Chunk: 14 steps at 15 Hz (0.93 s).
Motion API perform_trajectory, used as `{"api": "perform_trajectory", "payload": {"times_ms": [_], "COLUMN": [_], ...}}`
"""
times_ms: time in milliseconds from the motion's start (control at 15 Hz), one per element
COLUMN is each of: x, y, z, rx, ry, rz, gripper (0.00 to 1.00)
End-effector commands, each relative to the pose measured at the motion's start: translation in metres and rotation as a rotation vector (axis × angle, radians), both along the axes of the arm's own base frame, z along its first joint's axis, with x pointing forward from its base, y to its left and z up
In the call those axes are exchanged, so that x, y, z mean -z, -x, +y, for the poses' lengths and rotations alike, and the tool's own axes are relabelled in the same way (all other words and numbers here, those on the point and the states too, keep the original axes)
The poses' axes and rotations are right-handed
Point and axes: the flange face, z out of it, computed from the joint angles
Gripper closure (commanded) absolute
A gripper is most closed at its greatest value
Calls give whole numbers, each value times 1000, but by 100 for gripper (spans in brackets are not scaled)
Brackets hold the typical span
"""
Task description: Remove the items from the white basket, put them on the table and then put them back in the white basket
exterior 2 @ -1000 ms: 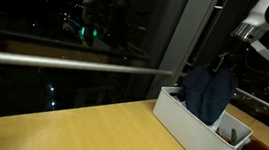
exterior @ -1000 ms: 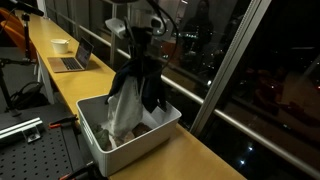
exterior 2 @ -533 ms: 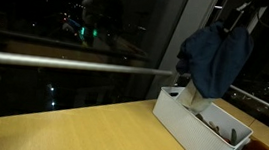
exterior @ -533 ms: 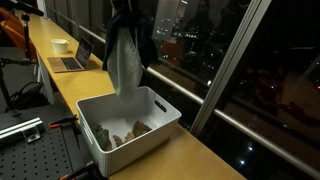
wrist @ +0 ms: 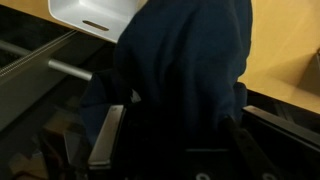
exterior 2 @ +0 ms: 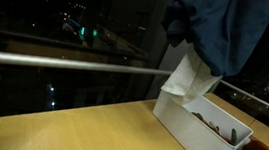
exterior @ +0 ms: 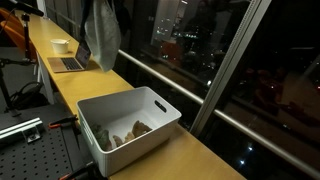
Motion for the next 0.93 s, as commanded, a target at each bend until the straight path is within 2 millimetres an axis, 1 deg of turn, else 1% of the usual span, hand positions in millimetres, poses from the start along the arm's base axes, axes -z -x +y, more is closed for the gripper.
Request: {"api": "perform_trajectory", "payload": {"times_ms": [0,67,200,267,467,600,667,733,867], "x": [8,35,70,97,163,196,210,222,231], "y": [-8,-11,-14,-18,-22,-24,-23,-21,-19], "z": [39,44,43,34,14,4,-1,-7,-18], "rx": [-22,-31,-33,-23,-5,1,7,13,25], "ry": [-25,-45,-80,-116,-228,-266,-278,-288,-308], "rz": [37,62,129,172,280,326,344,355,360], "gripper": [100,100,100,100,100,100,75,74,61]}}
